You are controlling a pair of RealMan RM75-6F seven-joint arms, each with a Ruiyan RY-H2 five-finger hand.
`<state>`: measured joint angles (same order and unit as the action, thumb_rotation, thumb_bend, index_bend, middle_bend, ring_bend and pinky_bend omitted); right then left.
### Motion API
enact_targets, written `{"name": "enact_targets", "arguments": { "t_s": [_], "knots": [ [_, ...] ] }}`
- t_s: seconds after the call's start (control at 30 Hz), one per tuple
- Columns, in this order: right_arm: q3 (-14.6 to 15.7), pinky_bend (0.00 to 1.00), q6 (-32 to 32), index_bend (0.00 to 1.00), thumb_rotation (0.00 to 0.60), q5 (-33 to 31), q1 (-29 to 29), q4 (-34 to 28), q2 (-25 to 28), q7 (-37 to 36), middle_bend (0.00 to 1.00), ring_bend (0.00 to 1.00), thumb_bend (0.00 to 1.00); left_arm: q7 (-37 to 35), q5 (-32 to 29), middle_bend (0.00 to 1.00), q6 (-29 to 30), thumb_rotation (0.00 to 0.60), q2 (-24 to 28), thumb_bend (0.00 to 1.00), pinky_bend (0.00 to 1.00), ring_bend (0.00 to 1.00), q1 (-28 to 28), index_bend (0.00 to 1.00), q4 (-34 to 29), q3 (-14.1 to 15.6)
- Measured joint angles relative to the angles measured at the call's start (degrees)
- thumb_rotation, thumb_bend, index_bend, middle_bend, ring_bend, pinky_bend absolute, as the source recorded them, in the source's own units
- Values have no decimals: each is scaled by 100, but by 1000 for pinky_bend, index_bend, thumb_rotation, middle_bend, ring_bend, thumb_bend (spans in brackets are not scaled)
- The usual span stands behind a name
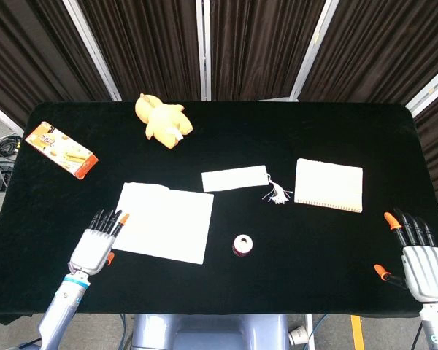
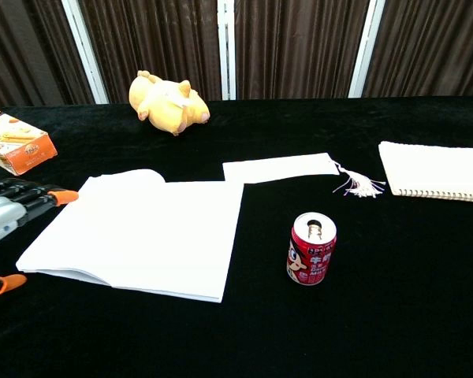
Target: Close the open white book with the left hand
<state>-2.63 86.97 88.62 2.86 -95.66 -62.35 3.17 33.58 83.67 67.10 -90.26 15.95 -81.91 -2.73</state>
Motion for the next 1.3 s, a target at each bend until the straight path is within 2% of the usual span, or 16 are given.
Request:
{"name": "enact_targets", "arguments": {
  "t_s": [0.27,0.53,1.07,1.3],
  "knots": [
    [5,0,45,18,600,65,-8,-9,22,-105,0,0,33,42,101,0,3,600,-379,279,0,0,220,0,370,-54],
    [0,0,71,18,600,84,-13,0,40,-190,0,0,33,190,77,0,-40,600,-587,280,0,0,322,0,566,14],
    [4,0,81,18,600,99,-20,-19,48,-184,0,0,33,56,263,0,238,600,-287,280,0,0,197,0,203,317],
    [8,0,77,18,600,96,-23,-30,41,-158,0,0,33,19,153,0,185,600,-282,280,0,0,201,0,264,310]
  ]
}}
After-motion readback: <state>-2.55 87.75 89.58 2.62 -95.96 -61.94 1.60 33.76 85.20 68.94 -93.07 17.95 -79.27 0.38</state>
